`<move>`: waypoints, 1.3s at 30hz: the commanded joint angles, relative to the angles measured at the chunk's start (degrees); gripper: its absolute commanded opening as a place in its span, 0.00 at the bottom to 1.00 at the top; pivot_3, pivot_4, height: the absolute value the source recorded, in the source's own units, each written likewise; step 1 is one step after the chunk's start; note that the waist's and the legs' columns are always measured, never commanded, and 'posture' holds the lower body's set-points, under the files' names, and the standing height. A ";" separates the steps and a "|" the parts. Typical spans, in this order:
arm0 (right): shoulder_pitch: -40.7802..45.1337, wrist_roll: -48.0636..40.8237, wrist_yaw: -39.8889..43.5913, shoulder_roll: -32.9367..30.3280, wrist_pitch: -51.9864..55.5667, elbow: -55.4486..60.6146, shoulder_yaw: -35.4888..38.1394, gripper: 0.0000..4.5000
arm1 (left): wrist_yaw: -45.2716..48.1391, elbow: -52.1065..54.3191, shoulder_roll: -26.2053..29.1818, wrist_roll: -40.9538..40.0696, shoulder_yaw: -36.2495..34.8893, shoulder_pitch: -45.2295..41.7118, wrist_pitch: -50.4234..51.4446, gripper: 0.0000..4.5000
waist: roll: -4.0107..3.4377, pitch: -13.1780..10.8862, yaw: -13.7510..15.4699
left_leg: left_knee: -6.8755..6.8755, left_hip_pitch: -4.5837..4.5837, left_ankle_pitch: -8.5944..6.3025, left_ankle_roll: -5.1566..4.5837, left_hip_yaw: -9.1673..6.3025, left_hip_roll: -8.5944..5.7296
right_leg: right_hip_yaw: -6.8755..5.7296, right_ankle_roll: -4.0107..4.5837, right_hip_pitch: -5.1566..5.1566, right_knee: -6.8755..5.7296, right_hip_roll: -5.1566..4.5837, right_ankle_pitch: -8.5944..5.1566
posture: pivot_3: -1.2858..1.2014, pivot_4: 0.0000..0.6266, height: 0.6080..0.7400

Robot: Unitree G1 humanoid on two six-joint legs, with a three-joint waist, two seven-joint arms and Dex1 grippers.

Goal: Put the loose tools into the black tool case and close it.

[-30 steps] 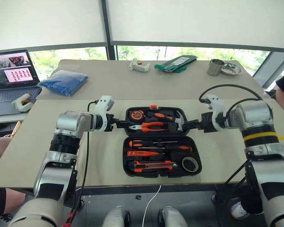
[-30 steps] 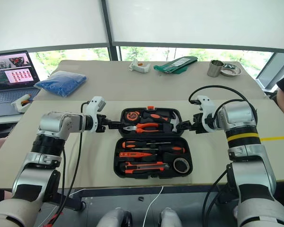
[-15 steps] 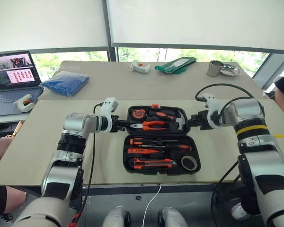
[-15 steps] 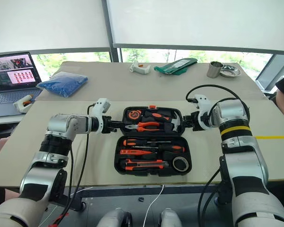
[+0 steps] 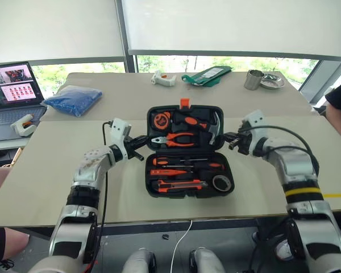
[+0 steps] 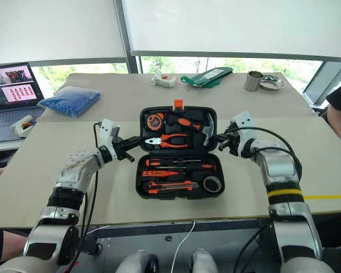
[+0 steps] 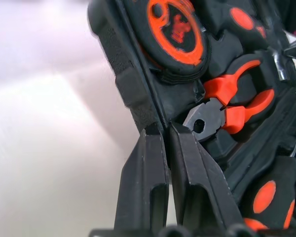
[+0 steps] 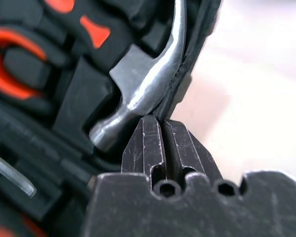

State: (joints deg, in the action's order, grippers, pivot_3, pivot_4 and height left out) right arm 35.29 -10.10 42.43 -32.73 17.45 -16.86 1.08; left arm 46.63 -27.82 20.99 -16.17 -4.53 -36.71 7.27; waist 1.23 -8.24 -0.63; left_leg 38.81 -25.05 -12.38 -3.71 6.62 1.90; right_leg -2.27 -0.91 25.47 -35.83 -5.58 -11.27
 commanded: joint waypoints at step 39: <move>-37.81 -4.04 11.22 -16.83 -13.81 30.56 -6.72 0.00 | 8.29 -25.53 3.19 15.64 10.36 -9.74 -28.31 0.01 | 0.20 -0.02 1.19 | 0.12 0.74 -0.16 -0.49 0.05 0.06 | -0.10 -0.39 -1.04 0.75 -0.11 -0.04 | 0.52 0.24 1.00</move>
State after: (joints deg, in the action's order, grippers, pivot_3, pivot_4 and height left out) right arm -3.76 -14.58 54.33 -50.07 2.08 12.87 -5.78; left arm 54.94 -52.23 24.31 -1.19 5.80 -44.93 -20.12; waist 1.43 -8.26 0.56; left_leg 38.93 -24.31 -12.56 -4.19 6.67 1.97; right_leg -2.37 -1.16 24.45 -35.09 -5.67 -11.24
